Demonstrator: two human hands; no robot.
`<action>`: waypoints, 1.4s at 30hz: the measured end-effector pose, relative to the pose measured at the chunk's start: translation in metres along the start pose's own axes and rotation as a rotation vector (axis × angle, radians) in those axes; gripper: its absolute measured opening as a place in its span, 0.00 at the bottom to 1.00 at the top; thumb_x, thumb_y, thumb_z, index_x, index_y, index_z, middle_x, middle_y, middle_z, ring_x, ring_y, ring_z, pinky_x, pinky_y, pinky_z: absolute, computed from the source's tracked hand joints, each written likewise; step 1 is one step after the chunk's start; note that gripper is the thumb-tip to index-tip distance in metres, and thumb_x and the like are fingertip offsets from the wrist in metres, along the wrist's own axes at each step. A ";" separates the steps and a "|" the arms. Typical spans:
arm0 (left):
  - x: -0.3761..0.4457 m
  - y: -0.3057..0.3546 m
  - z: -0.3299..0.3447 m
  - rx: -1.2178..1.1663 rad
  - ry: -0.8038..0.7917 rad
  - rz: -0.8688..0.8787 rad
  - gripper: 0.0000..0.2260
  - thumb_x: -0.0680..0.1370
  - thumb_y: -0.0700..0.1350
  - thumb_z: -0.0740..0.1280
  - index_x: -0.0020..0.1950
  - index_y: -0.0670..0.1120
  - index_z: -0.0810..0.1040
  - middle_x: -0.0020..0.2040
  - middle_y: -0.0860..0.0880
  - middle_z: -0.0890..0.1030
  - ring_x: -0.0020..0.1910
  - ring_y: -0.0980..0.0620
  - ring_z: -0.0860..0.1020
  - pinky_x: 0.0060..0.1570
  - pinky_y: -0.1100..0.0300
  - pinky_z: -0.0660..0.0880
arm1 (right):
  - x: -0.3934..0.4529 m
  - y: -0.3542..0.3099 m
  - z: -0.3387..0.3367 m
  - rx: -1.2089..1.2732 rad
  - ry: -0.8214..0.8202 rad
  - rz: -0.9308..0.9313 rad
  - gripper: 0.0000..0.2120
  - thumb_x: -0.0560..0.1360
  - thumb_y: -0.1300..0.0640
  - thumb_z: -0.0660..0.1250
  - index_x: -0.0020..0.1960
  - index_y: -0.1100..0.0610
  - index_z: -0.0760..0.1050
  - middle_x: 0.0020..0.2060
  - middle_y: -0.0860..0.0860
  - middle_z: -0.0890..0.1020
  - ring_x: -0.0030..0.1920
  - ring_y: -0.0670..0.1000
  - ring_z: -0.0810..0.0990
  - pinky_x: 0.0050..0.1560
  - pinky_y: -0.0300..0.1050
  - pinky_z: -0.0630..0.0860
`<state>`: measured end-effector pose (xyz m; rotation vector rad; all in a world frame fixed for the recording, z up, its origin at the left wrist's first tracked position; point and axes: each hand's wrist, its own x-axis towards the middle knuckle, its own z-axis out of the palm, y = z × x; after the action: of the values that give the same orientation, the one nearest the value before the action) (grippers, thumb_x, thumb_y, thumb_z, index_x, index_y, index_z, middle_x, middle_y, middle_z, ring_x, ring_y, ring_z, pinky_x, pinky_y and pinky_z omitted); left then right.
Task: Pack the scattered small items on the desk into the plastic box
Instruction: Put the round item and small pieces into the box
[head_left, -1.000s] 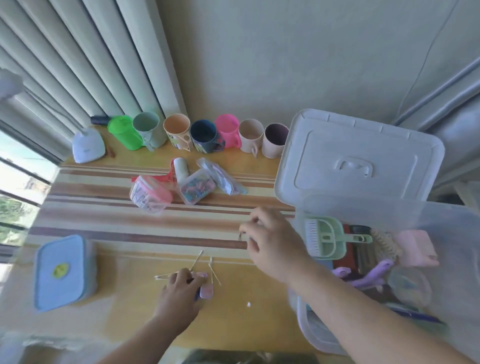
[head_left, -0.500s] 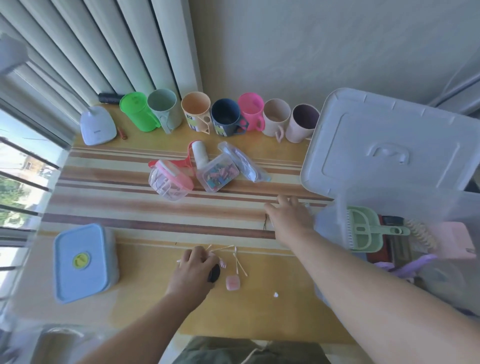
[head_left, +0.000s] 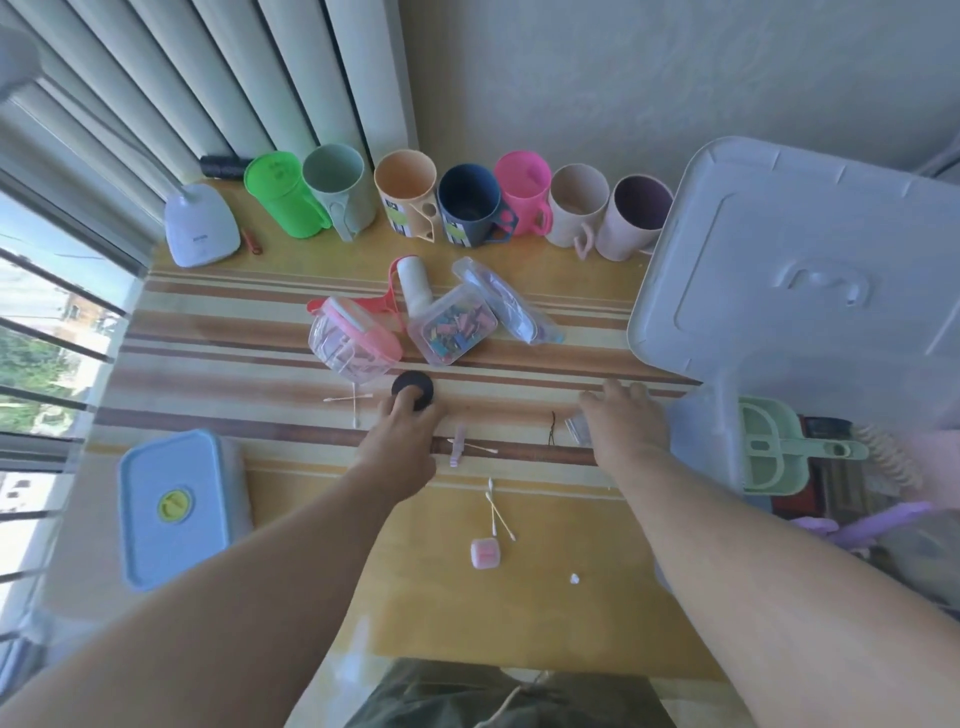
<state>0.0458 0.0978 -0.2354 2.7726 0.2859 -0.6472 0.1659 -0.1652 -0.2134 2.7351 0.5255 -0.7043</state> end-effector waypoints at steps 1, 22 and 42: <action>0.000 -0.002 -0.001 0.005 0.005 0.000 0.31 0.73 0.48 0.73 0.74 0.54 0.66 0.75 0.46 0.60 0.72 0.39 0.63 0.64 0.45 0.75 | 0.001 0.001 0.001 -0.004 0.000 0.019 0.24 0.75 0.65 0.66 0.68 0.49 0.72 0.65 0.52 0.73 0.66 0.60 0.70 0.61 0.52 0.71; -0.006 -0.017 0.006 -0.458 -0.049 -0.342 0.19 0.75 0.50 0.74 0.62 0.55 0.70 0.51 0.48 0.81 0.45 0.48 0.79 0.37 0.55 0.77 | -0.028 -0.041 -0.047 0.702 0.077 -0.208 0.19 0.69 0.50 0.74 0.58 0.41 0.73 0.57 0.45 0.70 0.50 0.50 0.78 0.47 0.50 0.79; 0.045 -0.011 -0.015 -0.133 0.048 -0.300 0.21 0.75 0.50 0.73 0.67 0.51 0.75 0.60 0.41 0.74 0.54 0.37 0.76 0.52 0.46 0.78 | -0.112 0.081 -0.086 0.703 0.560 -0.212 0.24 0.68 0.56 0.79 0.64 0.51 0.81 0.51 0.47 0.72 0.46 0.48 0.76 0.46 0.40 0.75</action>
<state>0.0884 0.1181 -0.2455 2.6424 0.7380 -0.6050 0.1425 -0.2400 -0.0705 3.6023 0.8167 -0.1451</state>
